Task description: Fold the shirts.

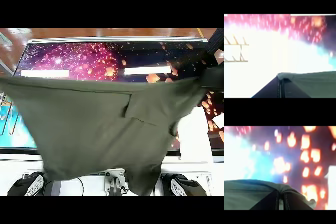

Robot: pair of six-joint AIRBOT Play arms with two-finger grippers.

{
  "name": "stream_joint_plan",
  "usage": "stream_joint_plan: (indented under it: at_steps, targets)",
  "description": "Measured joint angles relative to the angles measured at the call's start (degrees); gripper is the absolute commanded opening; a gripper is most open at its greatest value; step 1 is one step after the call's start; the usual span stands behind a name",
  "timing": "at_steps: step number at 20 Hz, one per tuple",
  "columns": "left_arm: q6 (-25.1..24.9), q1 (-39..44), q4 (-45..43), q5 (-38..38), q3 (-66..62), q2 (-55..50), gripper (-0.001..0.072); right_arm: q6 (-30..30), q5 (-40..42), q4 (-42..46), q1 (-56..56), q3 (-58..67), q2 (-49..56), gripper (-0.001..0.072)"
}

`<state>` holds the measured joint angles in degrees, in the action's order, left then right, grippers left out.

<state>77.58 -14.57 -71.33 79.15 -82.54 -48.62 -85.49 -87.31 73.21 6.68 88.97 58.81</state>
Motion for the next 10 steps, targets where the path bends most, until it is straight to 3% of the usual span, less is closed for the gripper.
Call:
stream_joint_plan:
  at_steps: [3,7,10]
  targets:
    - [-0.15,1.38,-0.15,-3.98,4.66,-11.52,0.0032,-1.68,9.7,-2.38,-0.02,-7.23,9.27,0.0075]
    - [-0.2,2.99,5.07,-13.25,1.11,-28.28,0.0032,-2.08,30.86,-9.33,-1.46,-10.54,19.23,0.0075]
    - [0.48,3.85,11.61,-21.24,-2.38,-38.1,0.0032,0.39,45.72,-8.81,-4.94,-11.32,24.11,0.0075]
